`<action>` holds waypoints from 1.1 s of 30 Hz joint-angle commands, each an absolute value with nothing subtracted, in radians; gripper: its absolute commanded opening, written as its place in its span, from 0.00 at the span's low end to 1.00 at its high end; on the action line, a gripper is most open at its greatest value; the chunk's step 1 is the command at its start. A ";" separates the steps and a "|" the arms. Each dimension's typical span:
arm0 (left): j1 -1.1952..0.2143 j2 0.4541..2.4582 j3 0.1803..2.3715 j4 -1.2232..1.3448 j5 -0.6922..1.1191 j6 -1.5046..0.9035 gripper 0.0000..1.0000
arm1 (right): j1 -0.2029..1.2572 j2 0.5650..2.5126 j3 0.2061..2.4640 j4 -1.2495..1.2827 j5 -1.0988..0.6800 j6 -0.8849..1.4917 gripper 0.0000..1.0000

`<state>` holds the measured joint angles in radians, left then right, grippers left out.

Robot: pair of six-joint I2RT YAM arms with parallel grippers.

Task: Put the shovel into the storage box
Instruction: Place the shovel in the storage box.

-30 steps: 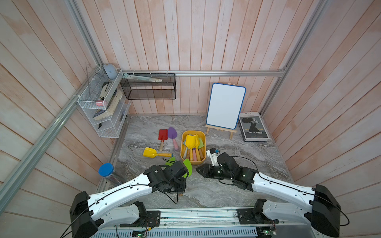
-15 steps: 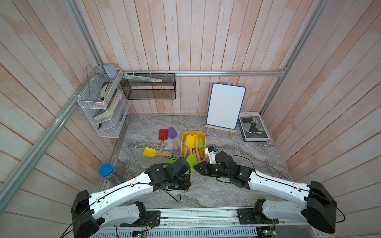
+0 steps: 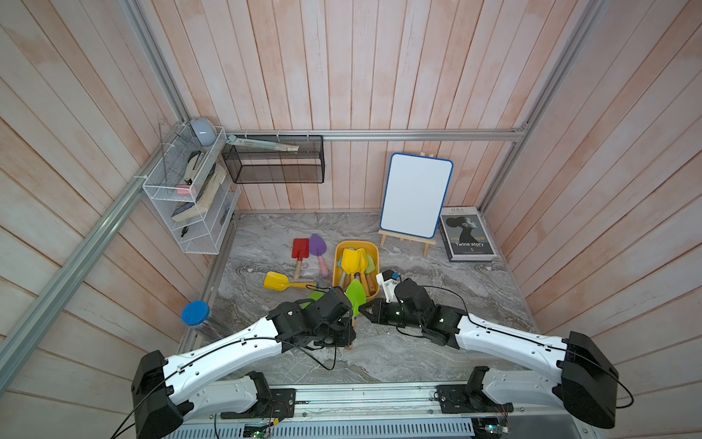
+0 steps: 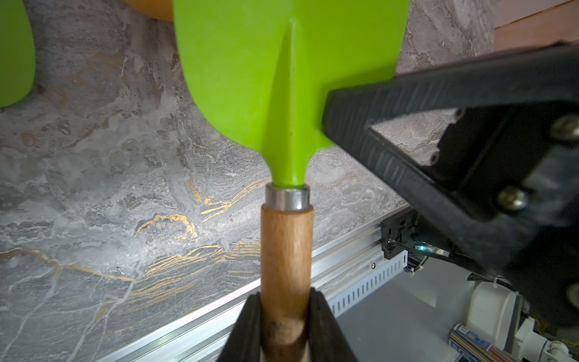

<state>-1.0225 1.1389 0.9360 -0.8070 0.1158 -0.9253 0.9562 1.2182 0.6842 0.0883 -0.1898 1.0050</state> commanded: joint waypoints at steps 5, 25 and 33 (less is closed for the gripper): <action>-1.028 1.135 0.969 -0.759 0.114 -0.919 0.16 | 0.960 1.233 0.699 0.090 -0.175 0.988 0.00; -1.028 1.049 0.960 -0.724 0.064 -0.887 0.74 | 0.796 1.228 0.739 0.033 -0.284 0.877 0.00; -1.027 0.992 0.955 -0.701 -0.011 -0.869 0.79 | 0.673 1.326 0.835 -0.010 -0.423 0.718 0.00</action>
